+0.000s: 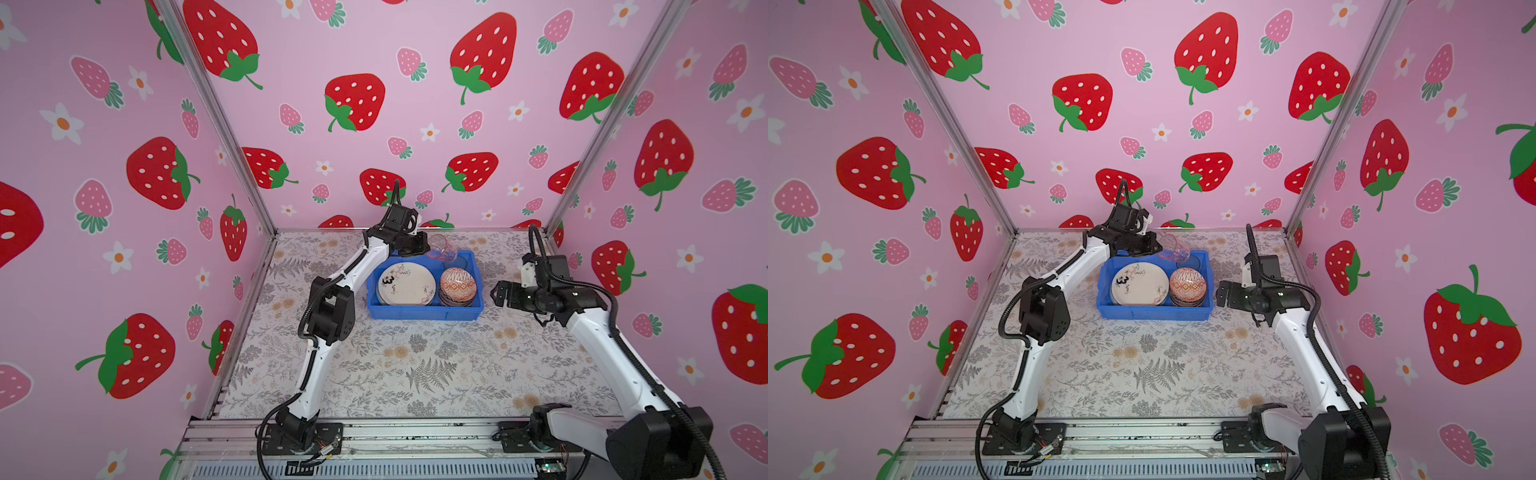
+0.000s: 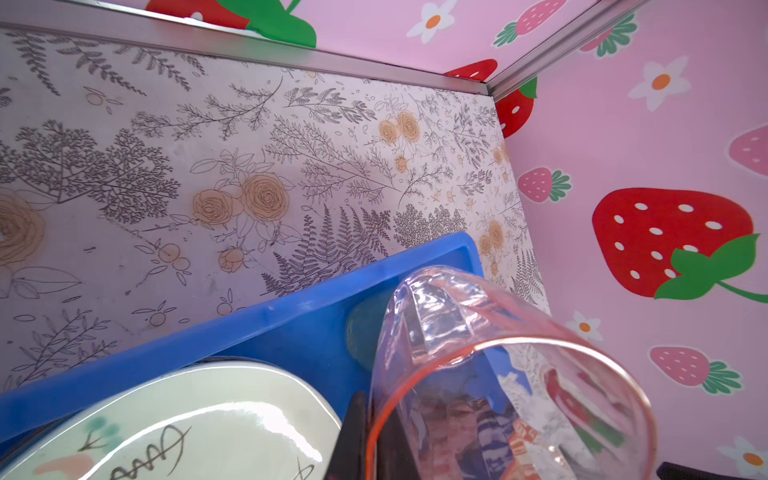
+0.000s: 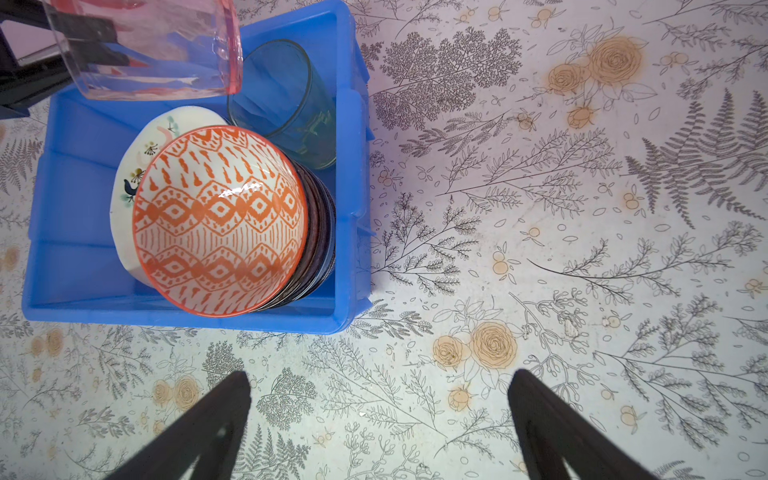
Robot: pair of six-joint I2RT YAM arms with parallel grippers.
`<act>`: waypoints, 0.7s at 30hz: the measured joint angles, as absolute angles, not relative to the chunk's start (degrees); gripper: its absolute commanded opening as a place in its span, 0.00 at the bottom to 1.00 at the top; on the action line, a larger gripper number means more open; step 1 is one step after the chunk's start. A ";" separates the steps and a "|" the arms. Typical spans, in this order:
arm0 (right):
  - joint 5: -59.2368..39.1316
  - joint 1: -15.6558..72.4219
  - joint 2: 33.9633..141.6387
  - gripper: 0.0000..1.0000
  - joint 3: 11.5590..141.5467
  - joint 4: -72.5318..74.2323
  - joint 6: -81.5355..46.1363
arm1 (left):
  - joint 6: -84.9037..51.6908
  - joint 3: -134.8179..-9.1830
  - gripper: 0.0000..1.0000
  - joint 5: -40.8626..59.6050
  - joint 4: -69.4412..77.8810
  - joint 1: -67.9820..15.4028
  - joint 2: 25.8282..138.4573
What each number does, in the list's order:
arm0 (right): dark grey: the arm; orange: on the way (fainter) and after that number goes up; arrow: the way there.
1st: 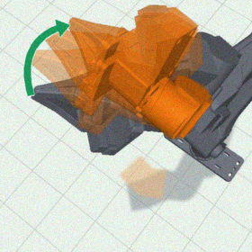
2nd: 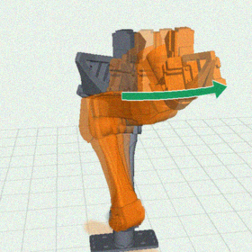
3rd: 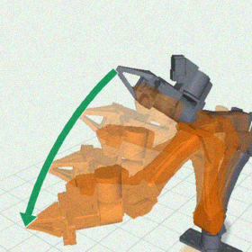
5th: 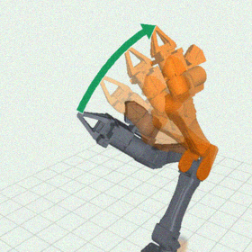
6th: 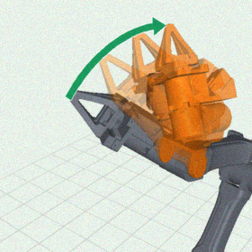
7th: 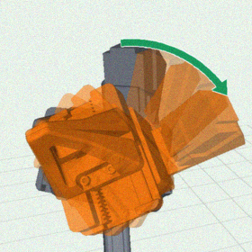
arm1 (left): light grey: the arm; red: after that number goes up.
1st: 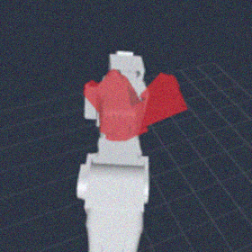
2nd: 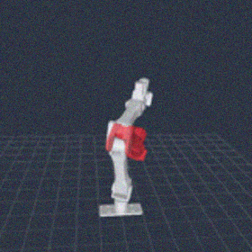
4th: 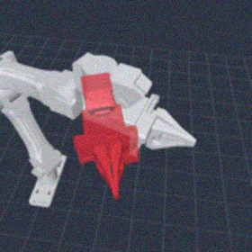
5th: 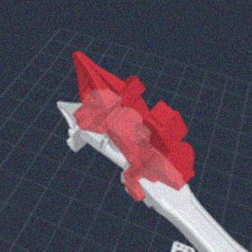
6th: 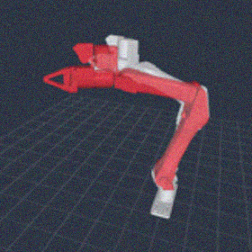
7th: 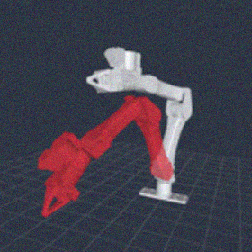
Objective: Place the mixed dishes into the plastic bin
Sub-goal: 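Carry the pink-rimmed cup with the left gripper over the bin beside the green cup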
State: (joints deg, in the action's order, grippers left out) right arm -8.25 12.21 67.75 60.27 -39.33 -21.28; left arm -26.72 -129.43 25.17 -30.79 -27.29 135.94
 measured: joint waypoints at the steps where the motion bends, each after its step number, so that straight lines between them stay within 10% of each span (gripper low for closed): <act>1: -8.25 12.21 67.75 0.99 60.25 -39.40 -21.28 | -26.65 -130.50 0.00 25.34 -31.00 -27.53 136.44; 21: -7.75 11.70 67.75 0.99 58.76 -39.31 -20.67 | -23.31 -136.62 0.00 23.38 -36.42 -29.41 140.46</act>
